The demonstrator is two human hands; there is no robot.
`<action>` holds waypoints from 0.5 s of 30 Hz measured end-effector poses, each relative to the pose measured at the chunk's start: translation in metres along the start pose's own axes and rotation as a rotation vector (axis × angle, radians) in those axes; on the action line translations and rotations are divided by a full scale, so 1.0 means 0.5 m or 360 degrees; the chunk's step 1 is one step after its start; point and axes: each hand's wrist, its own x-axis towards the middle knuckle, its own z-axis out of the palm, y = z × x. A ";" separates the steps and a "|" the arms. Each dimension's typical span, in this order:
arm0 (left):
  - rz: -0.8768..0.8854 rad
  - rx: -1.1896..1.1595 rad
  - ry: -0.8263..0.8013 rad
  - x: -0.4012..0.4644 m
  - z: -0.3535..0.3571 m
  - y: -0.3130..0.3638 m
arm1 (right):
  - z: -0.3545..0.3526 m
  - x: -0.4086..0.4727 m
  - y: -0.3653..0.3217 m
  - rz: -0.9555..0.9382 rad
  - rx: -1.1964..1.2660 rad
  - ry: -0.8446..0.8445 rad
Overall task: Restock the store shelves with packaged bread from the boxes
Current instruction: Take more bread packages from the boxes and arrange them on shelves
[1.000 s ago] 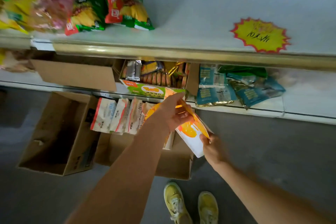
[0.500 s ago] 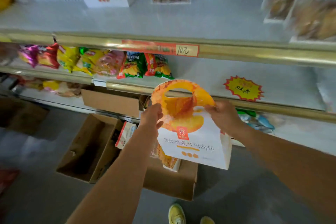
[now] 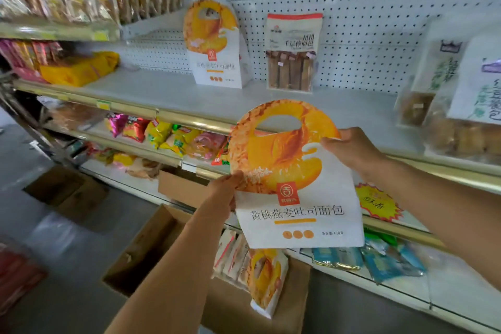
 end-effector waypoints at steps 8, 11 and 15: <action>0.0286 0.0022 -0.0066 0.030 -0.094 0.145 | 0.032 0.039 -0.129 -0.0040 0.0119 -0.0044; 0.0331 0.0061 -0.0068 0.075 -0.139 0.203 | 0.071 0.080 -0.174 -0.0097 0.0091 -0.0014; 0.0422 0.0149 -0.0077 0.159 -0.210 0.304 | 0.136 0.148 -0.254 -0.0138 0.0052 0.0019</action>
